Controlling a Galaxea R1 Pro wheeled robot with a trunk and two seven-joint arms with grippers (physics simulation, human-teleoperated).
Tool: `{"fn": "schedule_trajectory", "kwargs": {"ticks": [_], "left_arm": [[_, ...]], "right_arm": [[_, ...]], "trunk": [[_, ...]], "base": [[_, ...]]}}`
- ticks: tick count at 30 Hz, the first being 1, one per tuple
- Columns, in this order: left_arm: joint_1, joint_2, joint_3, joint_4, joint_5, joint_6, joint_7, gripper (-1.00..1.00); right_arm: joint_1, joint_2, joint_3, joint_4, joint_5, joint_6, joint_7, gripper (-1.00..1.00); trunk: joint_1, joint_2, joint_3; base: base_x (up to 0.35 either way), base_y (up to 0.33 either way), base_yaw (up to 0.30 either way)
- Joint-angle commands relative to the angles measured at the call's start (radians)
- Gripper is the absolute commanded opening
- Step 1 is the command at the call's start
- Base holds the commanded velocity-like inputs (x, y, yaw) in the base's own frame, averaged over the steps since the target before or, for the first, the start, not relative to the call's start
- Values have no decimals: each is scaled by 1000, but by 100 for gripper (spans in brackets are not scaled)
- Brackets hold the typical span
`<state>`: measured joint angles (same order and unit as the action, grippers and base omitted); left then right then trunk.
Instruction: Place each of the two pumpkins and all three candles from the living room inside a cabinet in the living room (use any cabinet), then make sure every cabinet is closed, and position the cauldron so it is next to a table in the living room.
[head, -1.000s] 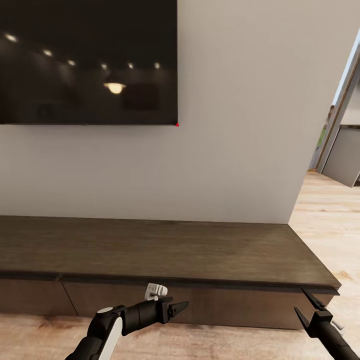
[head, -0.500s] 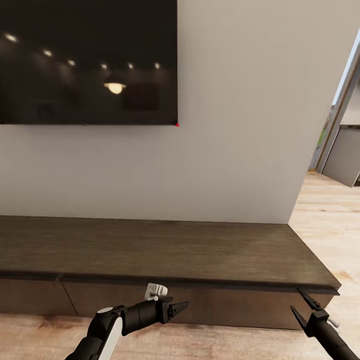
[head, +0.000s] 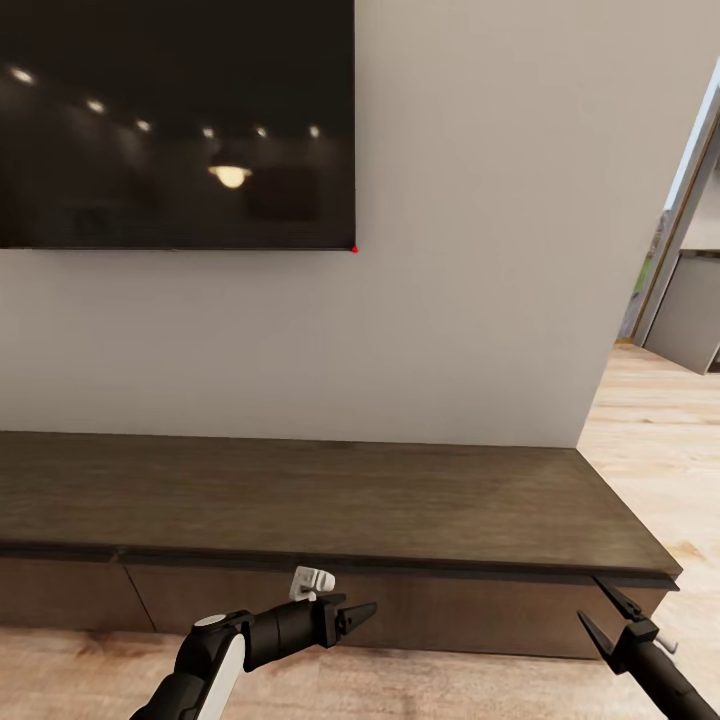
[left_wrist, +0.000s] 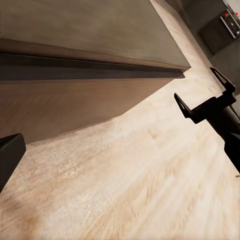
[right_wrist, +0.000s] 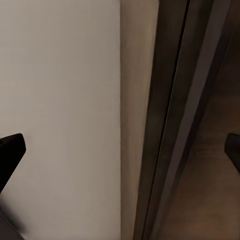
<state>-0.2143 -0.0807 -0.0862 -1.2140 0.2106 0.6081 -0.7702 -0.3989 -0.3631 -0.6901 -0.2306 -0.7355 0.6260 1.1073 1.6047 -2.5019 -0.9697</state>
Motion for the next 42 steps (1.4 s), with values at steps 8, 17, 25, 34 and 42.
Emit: {"fn": "schedule_trajectory", "kwargs": {"ticks": [8, 17, 25, 34, 42], "left_arm": [[0, 0, 0, 0, 6, 7, 0, 100], [0, 0, 0, 0, 6, 7, -1, 100], [0, 0, 0, -2, 6, 8, -1, 100], [0, 0, 0, -1, 6, 7, -1, 100], [0, -1, 0, 0, 6, 7, -1, 100]], "right_arm": [[-1, 0, -3, 0, -2, 7, 19, 100], [-1, 0, -3, 0, -2, 8, 22, 100], [-1, 0, -3, 0, -3, 8, 22, 100], [0, 0, -3, 0, -4, 8, 22, 100], [0, -1, -3, 0, -4, 8, 22, 100]], "trunk": [[0, 0, -1], [0, 0, -1], [0, -1, -5], [3, -2, -32], [5, -3, -44]], "base": [[0, 0, 0], [0, 0, 0], [0, 0, 0], [0, 0, 0], [0, 0, 0]]}}
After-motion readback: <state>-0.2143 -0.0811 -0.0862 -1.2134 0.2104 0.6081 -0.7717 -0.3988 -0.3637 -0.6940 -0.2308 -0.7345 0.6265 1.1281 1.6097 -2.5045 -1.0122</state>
